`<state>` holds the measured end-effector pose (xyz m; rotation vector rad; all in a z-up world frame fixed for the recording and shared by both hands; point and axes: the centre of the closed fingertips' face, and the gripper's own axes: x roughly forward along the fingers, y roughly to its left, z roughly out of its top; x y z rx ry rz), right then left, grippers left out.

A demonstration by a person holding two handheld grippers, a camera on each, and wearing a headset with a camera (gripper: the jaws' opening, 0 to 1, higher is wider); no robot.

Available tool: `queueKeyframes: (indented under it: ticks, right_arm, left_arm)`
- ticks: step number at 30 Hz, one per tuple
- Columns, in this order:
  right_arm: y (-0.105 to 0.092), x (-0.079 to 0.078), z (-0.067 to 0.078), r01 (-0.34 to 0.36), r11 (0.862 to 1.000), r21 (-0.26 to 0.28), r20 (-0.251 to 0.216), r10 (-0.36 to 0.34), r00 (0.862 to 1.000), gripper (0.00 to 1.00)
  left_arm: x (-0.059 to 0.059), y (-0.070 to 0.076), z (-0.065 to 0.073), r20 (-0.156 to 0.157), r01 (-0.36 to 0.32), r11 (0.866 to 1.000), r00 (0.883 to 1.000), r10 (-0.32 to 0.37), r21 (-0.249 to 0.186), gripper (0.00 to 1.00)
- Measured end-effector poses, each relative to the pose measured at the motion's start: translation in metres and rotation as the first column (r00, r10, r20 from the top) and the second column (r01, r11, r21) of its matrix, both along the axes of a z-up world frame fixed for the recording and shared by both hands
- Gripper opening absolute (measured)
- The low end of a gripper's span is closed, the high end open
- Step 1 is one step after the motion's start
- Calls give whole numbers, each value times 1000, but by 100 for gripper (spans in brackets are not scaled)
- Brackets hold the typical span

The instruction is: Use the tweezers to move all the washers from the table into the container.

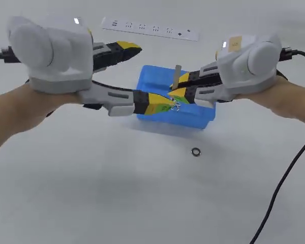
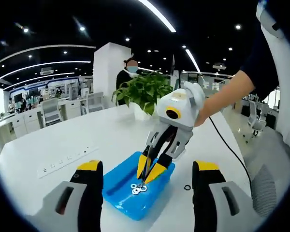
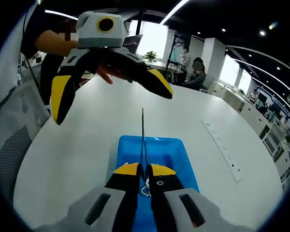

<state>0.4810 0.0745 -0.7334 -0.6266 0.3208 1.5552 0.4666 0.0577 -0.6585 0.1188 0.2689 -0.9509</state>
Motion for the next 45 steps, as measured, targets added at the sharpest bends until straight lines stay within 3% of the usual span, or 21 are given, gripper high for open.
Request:
queueKeyframes:
  ticks: [2, 7, 9, 10, 13, 17, 21, 23, 27, 28, 30, 31, 34, 37, 45]
  right_arm:
    - [-1, -1, 0, -4, 1000, 0, -2, 4, 1000, 8]
    - [-4, -2, 1, -9, 1000, 8, -20, 9, 1000, 8]
    - [-5, -2, 1, -12, 1000, 9, -26, 13, 1000, 8]
    - [-5, -3, 1, -14, 1000, 14, -40, 15, 999, 8]
    - [-6, -3, 2, -14, 1000, 20, -45, 15, 999, 8]
    - [-7, -3, 1, -18, 1000, 19, -51, 19, 999, 8]
    - [-6, -5, 0, -24, 1000, 20, -59, 25, 998, 8]
    - [-6, -7, 0, -29, 999, 20, -59, 30, 998, 8]
    - [-5, -8, 1, -32, 999, 23, -62, 33, 998, 8]
    - [-5, -8, 1, -34, 999, 24, -60, 35, 998, 8]
    - [-5, -8, 1, -38, 999, 23, -59, 39, 998, 8]
    - [-5, -9, 1, -40, 999, 23, -56, 41, 998, 8]
    - [-5, -10, 0, -44, 999, 17, -50, 44, 998, 8]
    - [-6, -10, 0, -37, 999, 16, -46, 38, 998, 9]
    - [-10, -6, 7, 15, 999, 28, -48, -14, 999, 12]
  left_arm:
    - [1, -8, -1, -5, 56, 998, 998, -56, 9, 58]
    - [6, -21, 2, 1, 165, 986, 986, -166, 29, 39]
    - [4, -27, 0, -12, 202, 979, 979, -201, 40, 32]
    - [3, -28, -2, -33, 218, 975, 976, -217, 33, 30]
    - [5, -28, -8, -19, 237, 968, 971, -236, 85, 28]
    - [5, -25, -14, -26, 257, 958, 966, -256, 127, 24]
    - [3, -29, -8, -18, 257, 960, 966, -257, 106, 21]
    - [6, -28, -6, 1, 257, 961, 966, -258, 107, 17]
    - [3, -26, -6, 5, 276, 954, 960, -279, 115, 7]
    - [2, -26, -5, 5, 280, 953, 959, -283, 114, 7]
    - [1, -26, -5, 33, 287, 947, 955, -294, 146, 6]
    - [0, -26, -5, 26, 293, 945, 954, -300, 143, 6]
    - [-2, -27, -7, 51, 308, 933, 945, -322, 185, 6]
    - [-1, -27, -8, 55, 312, 930, 943, -328, 194, 5]
    - [4, -27, -4, 74, 289, 936, 948, -308, 200, 5]
